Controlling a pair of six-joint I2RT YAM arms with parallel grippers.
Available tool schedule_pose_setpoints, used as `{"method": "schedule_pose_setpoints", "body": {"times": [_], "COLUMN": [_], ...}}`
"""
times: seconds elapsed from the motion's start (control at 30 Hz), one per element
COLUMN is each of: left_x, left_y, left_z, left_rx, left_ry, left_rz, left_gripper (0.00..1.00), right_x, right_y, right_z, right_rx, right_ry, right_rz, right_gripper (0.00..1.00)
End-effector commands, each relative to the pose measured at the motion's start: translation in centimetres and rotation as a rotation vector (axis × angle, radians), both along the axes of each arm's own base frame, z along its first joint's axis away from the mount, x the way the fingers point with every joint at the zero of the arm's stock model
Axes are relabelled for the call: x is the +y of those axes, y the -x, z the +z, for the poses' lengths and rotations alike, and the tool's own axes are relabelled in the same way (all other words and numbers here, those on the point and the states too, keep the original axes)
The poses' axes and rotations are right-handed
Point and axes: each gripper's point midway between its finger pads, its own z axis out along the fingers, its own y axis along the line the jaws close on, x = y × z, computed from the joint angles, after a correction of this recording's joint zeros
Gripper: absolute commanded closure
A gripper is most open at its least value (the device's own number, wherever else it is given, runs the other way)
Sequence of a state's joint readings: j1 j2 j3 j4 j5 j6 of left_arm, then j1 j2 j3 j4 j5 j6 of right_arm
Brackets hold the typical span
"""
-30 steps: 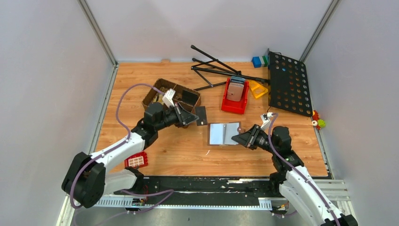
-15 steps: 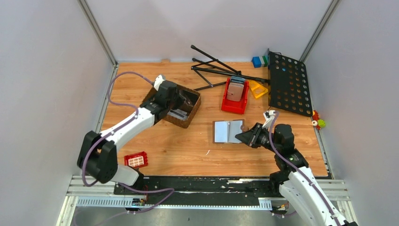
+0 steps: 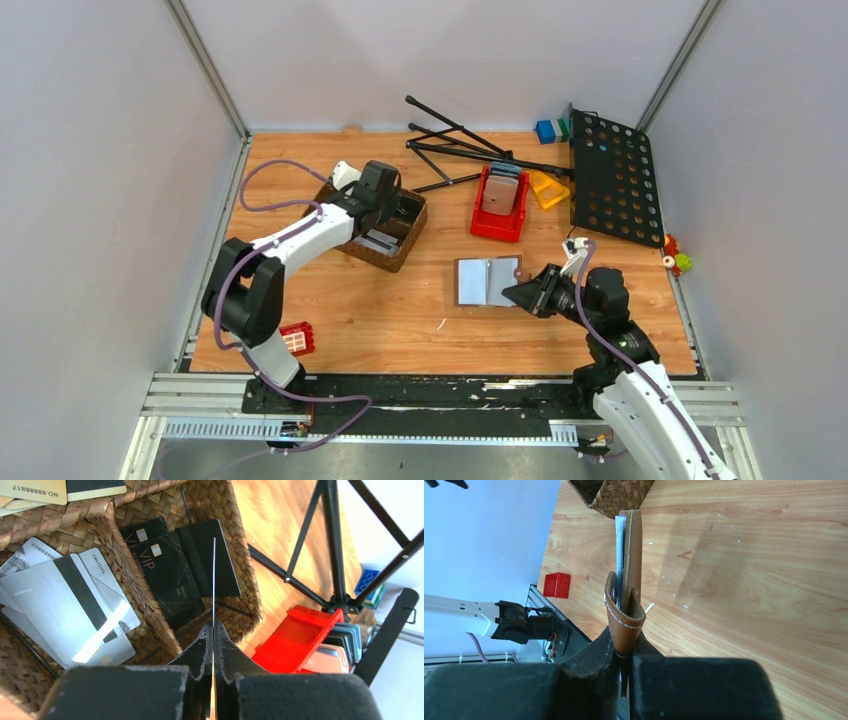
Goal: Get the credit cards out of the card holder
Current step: Place the credit card in the storage box, then remove the credit card from the card holder.
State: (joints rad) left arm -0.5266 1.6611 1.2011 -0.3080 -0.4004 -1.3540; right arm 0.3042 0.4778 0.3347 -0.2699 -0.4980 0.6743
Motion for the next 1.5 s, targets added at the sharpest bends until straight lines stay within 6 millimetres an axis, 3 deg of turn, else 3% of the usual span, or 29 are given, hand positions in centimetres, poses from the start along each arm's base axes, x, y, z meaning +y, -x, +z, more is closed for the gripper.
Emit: {"method": "schedule_pose_setpoints", "body": {"times": [0.0, 0.07, 0.2, 0.3, 0.4, 0.5, 0.7, 0.8, 0.93, 1.2, 1.47], "left_x": [-0.2, -0.4, -0.9, -0.3, 0.4, 0.9, 1.6, 1.4, -0.5, -3.2, -4.9], "left_y": [-2.0, -2.3, -2.7, -2.5, -1.2, 1.2, 6.6, 9.8, 14.1, 19.6, 21.8], "left_z": [0.6, 0.2, 0.4, 2.5, 5.3, 7.6, 10.1, 10.2, 9.9, 7.8, 7.3], "left_rx": [-0.032, -0.015, -0.028, -0.065, -0.109, -0.124, -0.208, -0.264, -0.349, -0.458, -0.587], "left_ry": [0.04, 0.03, 0.02, -0.033, -0.085, -0.159, -0.233, -0.237, -0.164, 0.023, 0.16], "left_rz": [0.082, 0.081, 0.044, 0.009, -0.065, -0.198, -0.449, -0.597, -0.825, -1.079, -1.099], "left_gripper": [1.0, 0.94, 0.62, 0.51, 0.48, 0.37, 0.22, 0.14, 0.01, 0.0, 0.0], "right_x": [-0.2, -0.3, -0.3, -0.3, -0.3, -0.1, 0.6, 0.9, 1.3, 1.6, 2.1], "right_y": [-0.4, -0.4, -0.3, -0.3, -0.3, -0.3, -0.5, -0.6, -0.6, -1.0, -1.1], "right_z": [1.8, 1.7, 1.7, 1.7, 1.5, 1.5, 1.9, 2.2, 2.4, 3.0, 3.6], "right_rx": [-0.071, -0.068, -0.07, -0.071, -0.066, -0.065, -0.062, -0.058, -0.054, -0.066, -0.058], "right_ry": [-0.001, -0.001, 0.0, 0.001, 0.0, -0.006, -0.048, -0.069, -0.086, -0.123, -0.165], "right_rz": [-0.012, -0.014, -0.015, -0.014, -0.012, -0.003, 0.018, 0.035, 0.049, 0.05, 0.066], "right_gripper": [1.0, 1.0, 1.0, 1.0, 1.0, 1.0, 1.0, 1.0, 1.0, 1.0, 1.0]}}
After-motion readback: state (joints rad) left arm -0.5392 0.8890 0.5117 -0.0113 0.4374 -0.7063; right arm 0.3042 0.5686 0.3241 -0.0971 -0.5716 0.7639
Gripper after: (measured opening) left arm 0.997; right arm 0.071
